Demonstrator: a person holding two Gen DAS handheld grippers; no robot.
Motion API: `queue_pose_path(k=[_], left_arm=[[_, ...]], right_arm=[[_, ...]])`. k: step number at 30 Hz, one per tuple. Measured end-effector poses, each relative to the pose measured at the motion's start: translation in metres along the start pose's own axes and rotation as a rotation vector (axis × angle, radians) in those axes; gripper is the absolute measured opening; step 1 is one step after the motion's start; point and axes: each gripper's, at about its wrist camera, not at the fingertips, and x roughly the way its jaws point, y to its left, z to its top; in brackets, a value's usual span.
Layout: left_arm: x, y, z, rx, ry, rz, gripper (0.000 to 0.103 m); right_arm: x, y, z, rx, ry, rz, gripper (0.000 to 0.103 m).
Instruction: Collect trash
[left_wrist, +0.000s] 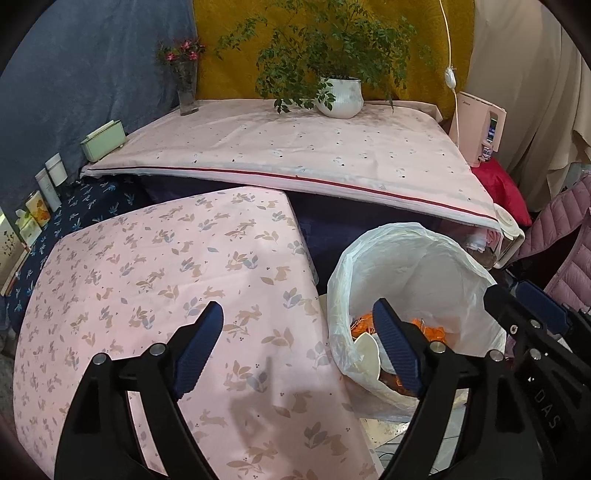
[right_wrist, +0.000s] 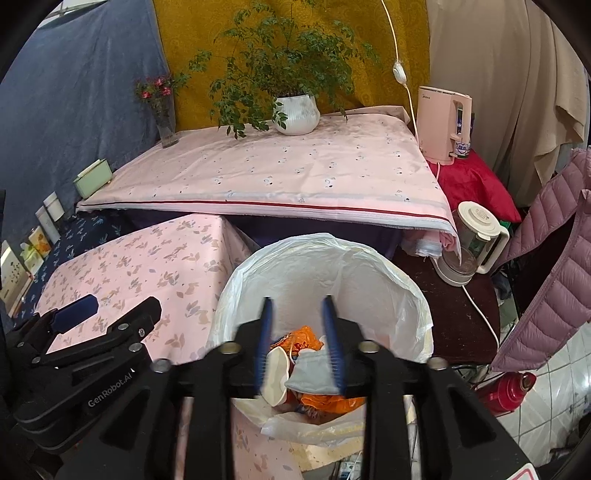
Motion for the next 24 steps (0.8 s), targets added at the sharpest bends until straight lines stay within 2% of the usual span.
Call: queue_pose_path(k=[2, 8, 16, 20, 24], left_arm=[[-0.004, 0.0, -0.002, 0.002, -0.002, 0.015, 0.086], [-0.017, 0.004, -0.008, 0.008, 0.014, 0.039, 0.089], [-0.03, 0.009, -0.014, 0.006, 0.025, 0.055, 0.091], [-0.034, 0.013, -0.016, -0.005, 0.032, 0.061, 0.091], [-0.035, 0.014, -0.018, -0.006, 0.036, 0.071, 0.091]], right_arm=[[-0.006, 0.001, 0.0, -0.005, 0.0, -0.005, 0.045], [-0.023, 0.004, -0.004, -0.019, 0.012, -0.044, 0.066], [-0.037, 0.004, -0.013, -0.013, 0.041, -0.082, 0.076], [-0.04, 0.006, -0.018, -0.041, 0.047, -0.129, 0.084], [-0.043, 0.007, -0.022, -0.058, 0.054, -0.134, 0.087]])
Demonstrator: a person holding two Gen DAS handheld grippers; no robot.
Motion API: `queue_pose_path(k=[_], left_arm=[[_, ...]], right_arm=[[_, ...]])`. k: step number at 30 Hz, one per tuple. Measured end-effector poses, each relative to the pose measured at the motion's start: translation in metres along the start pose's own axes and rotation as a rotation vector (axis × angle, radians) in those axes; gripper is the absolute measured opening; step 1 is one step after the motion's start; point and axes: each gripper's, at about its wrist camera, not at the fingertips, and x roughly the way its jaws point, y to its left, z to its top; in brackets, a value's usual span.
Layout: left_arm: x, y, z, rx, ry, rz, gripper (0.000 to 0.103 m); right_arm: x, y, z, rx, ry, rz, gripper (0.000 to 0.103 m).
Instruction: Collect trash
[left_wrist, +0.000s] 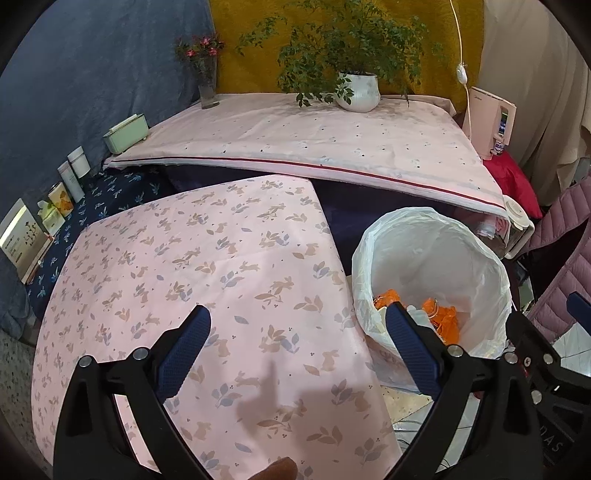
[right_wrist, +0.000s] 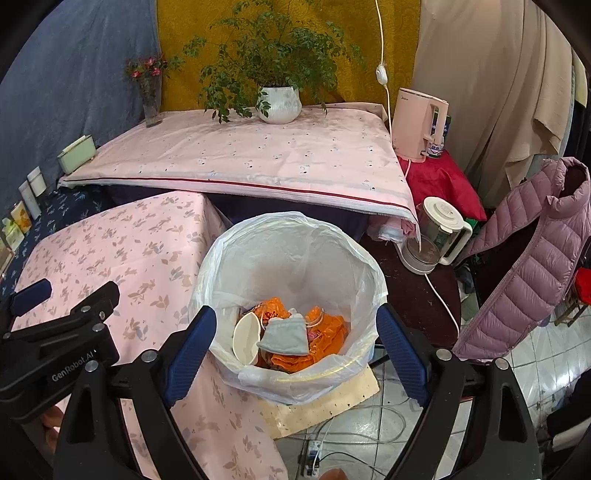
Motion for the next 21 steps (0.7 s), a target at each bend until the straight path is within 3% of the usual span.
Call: queue_pose_path(k=[1, 21], left_arm=[[0.0, -0.0005, -0.0005, 0.002, 0.003, 0.003, 0.091], [-0.0015, 0.0084, -0.0068, -0.038, 0.044, 0.007, 0.092]], right_arm=[[-0.0004, 0.0009, -0.001, -0.008, 0.0, -0.004, 0.09], [-0.0085, 0.0101, -0.0106, -0.045, -0.001, -0.026, 0.09]])
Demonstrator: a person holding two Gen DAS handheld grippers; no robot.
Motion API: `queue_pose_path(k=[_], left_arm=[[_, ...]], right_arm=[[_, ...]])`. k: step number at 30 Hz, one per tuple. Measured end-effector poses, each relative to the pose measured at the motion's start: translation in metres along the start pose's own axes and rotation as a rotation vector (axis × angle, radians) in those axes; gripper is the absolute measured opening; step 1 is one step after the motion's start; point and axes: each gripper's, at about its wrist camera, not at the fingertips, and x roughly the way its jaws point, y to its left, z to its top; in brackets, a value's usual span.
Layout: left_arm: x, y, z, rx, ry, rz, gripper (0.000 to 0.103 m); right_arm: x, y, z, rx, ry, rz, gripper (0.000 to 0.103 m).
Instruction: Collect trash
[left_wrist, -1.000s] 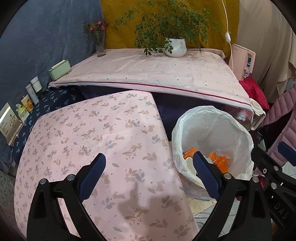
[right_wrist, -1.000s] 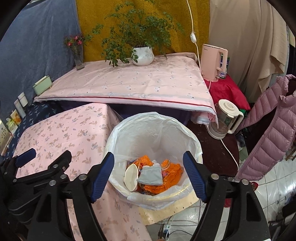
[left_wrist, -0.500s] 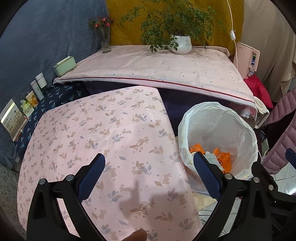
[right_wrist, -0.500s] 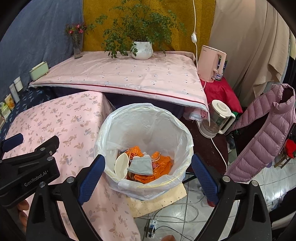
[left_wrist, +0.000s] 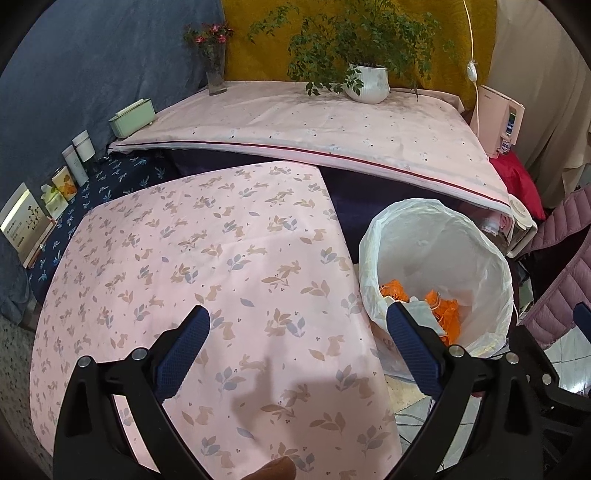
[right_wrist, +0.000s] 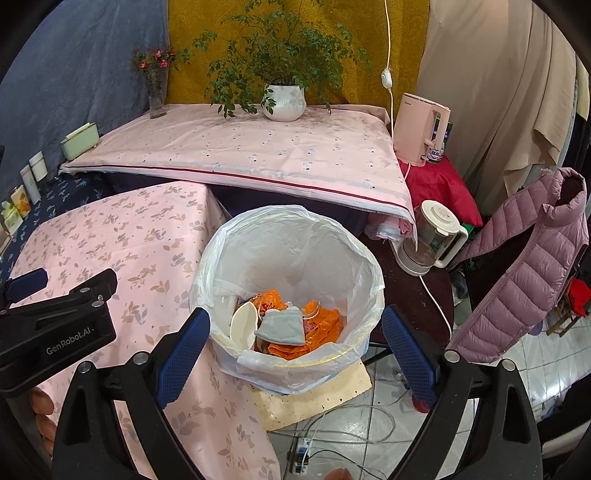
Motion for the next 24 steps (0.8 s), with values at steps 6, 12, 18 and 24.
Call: queue_pose_path(k=[6, 12, 18, 24], left_arm=[[-0.0015, -0.0008, -0.0011, 0.002, -0.002, 0.003, 0.092], [-0.0049, 0.0011, -0.0028, -0.011, -0.004, 0.005, 0.092], [-0.0078, 0.0007, -0.0039, -0.008, -0.004, -0.007, 0.092], [-0.0091, -0.0017, -0.0056, 0.001, -0.003, -0.01, 0.092]], right_arm=[[-0.0034, 0.0018, 0.0002, -0.011, -0.007, -0.016, 0.09], [-0.0046, 0.0008, -0.0024, -0.013, -0.003, -0.02, 0.09], [-0.0073, 0.0008, -0.0043, -0.015, -0.007, -0.025, 0.09], [-0.008, 0.0007, -0.0049, -0.017, -0.006, -0.024, 0.09]])
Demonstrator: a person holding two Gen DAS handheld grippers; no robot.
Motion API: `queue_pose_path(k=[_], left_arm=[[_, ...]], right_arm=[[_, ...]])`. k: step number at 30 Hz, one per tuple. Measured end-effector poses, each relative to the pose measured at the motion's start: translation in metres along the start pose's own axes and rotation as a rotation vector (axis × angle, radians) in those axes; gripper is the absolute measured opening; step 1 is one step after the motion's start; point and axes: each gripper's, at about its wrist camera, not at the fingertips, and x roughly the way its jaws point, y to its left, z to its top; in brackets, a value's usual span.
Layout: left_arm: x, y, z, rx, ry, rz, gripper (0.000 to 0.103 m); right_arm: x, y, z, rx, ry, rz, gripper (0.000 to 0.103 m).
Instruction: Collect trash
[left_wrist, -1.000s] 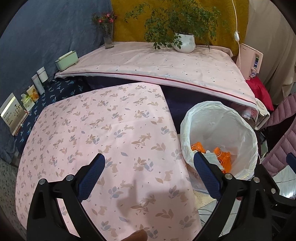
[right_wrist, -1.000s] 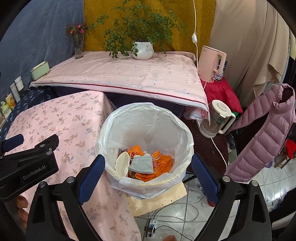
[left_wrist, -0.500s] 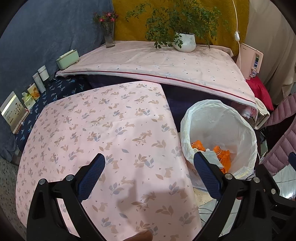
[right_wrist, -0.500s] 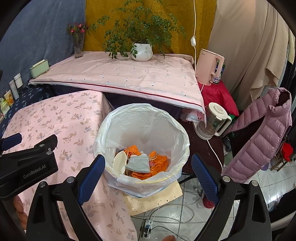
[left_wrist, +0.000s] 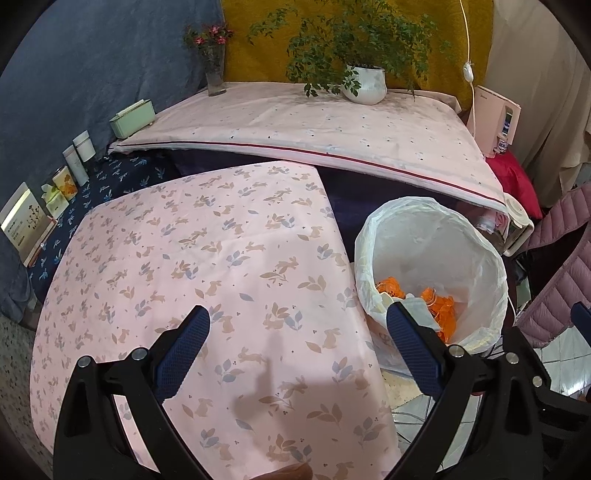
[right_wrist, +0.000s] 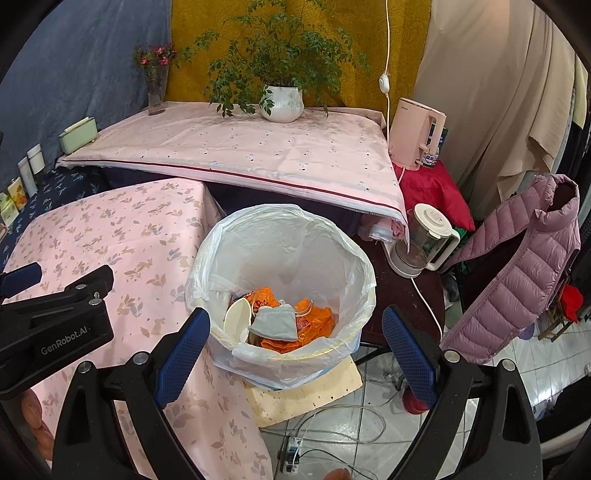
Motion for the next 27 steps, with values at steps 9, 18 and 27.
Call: queue_pose_path(k=[9, 18, 27], left_arm=[[-0.0012, -0.0014, -0.0013, 0.003, 0.002, -0.002, 0.092], [-0.0027, -0.003, -0.0022, 0.007, 0.0, 0.002, 0.092], [-0.0029, -0.0025, -0.0046, 0.004, -0.005, 0.001, 0.092]], right_arm=[[-0.0012, 0.0, -0.0019, 0.0, 0.0, -0.003, 0.09], [-0.0016, -0.0021, -0.0043, -0.006, 0.003, -0.004, 0.09], [0.0004, -0.0033, -0.0077, -0.008, 0.009, -0.009, 0.09]])
